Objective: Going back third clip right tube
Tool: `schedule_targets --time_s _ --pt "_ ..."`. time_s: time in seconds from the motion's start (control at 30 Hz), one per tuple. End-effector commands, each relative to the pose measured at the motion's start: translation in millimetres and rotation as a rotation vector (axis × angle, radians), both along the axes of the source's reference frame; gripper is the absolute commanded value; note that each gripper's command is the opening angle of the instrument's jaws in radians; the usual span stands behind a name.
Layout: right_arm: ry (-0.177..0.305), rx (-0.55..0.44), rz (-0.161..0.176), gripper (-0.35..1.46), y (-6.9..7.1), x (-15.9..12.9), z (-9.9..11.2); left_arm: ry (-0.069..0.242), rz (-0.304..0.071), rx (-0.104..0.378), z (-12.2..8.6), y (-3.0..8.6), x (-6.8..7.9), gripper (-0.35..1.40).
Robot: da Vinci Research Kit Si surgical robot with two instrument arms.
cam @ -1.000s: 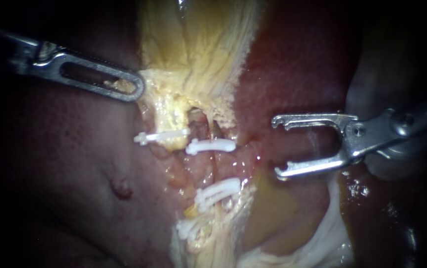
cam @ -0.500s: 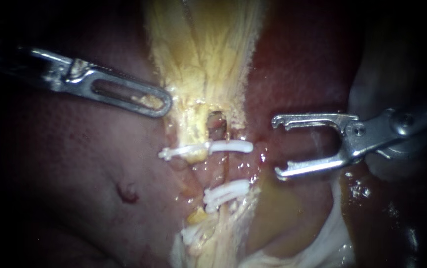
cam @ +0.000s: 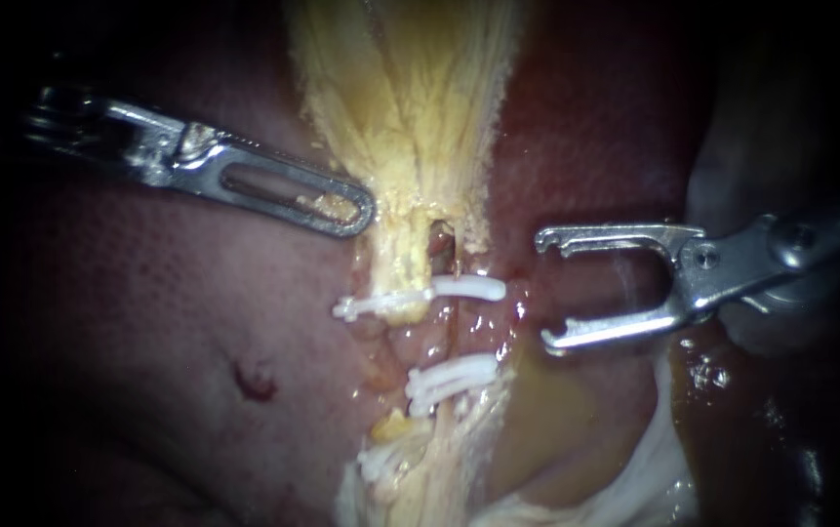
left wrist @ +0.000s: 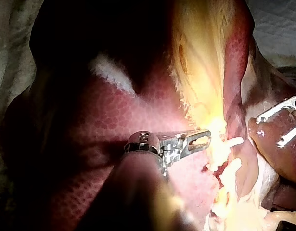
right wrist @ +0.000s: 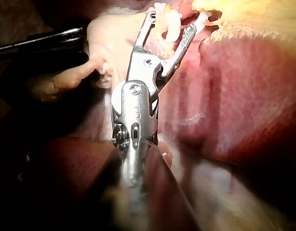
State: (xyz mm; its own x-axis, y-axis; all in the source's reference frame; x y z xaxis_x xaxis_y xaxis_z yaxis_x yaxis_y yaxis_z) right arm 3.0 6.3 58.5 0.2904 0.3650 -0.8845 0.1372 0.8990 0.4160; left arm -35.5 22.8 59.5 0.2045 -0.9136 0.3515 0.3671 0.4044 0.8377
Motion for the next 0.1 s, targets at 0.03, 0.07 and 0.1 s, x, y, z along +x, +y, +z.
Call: schedule_targets --time_s 0.03,0.07,0.1 --pt "0.0 0.0 0.0 0.5 0.0 0.0 0.0 -0.001 0.001 0.001 -0.1 0.0 0.1 -0.35" --pt "0.0 0.0 0.0 0.5 0.0 0.0 0.0 -0.001 0.001 0.001 -0.1 0.0 0.1 -0.35" --pt "0.0 0.0 0.0 0.5 0.0 0.0 0.0 -0.001 0.001 0.001 -0.1 0.0 0.1 -0.35"
